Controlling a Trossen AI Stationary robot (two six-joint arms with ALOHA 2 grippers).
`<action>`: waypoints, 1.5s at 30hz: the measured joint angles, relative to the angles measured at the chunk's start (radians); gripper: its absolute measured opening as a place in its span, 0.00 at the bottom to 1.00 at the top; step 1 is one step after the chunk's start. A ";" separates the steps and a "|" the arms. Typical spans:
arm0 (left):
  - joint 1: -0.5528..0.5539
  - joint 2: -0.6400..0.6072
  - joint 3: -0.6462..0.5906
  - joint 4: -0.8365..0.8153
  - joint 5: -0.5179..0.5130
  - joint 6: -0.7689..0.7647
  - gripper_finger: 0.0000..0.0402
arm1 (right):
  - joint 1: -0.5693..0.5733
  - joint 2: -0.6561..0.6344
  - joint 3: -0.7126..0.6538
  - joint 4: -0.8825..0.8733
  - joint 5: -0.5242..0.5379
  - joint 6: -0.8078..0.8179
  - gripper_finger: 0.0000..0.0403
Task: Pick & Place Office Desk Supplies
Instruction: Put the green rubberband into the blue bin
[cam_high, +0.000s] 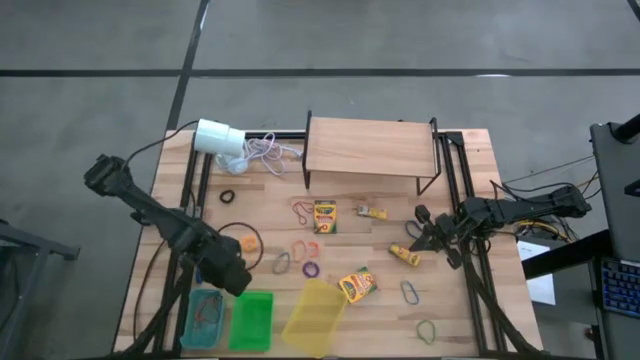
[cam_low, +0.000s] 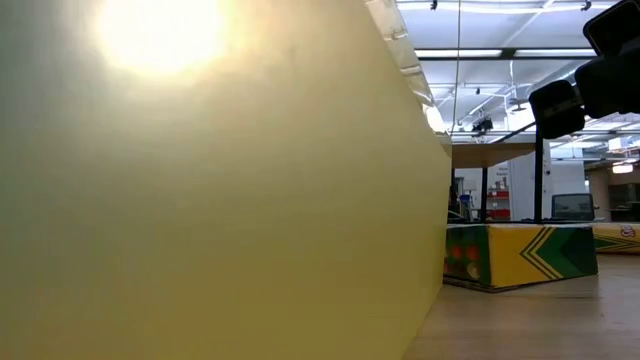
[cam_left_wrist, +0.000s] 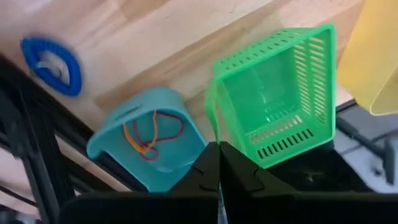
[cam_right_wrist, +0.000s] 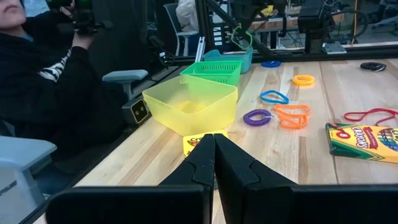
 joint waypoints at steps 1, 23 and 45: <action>-0.022 0.000 0.002 0.002 -0.007 -0.052 0.01 | 0.000 0.000 0.000 0.000 0.000 0.000 0.02; -0.368 0.003 -0.078 0.157 -0.090 -0.783 0.01 | 0.000 0.000 0.000 0.000 0.000 0.000 0.02; -0.368 0.003 -0.337 0.361 -0.025 -0.760 0.01 | 0.000 0.000 0.000 0.000 0.000 0.000 0.02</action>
